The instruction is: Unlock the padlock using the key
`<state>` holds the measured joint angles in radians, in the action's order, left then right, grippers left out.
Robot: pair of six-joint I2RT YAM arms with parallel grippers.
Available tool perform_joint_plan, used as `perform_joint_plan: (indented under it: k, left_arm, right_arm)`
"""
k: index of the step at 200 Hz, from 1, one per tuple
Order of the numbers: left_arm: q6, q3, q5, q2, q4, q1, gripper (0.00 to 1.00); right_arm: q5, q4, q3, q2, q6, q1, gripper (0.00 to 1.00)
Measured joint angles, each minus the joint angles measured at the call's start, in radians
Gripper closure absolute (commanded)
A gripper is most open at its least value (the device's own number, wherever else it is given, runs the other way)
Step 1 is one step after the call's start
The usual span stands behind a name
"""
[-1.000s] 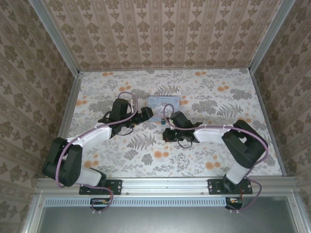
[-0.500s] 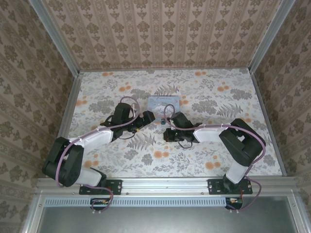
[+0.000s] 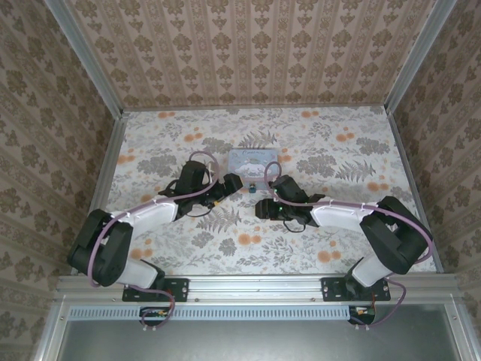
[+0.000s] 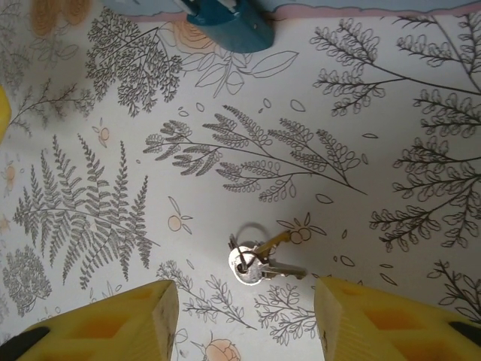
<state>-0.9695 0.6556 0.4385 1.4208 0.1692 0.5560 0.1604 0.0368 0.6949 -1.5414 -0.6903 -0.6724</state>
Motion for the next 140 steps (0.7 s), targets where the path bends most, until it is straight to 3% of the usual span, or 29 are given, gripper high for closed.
perform_joint_plan:
  k: [140]
  left_arm:
    - [0.0, 0.0, 0.0, 0.004, 0.0, 0.0, 0.0]
  right_arm:
    - [-0.016, -0.005, 0.118, -0.156, -0.013, -0.013, 0.51]
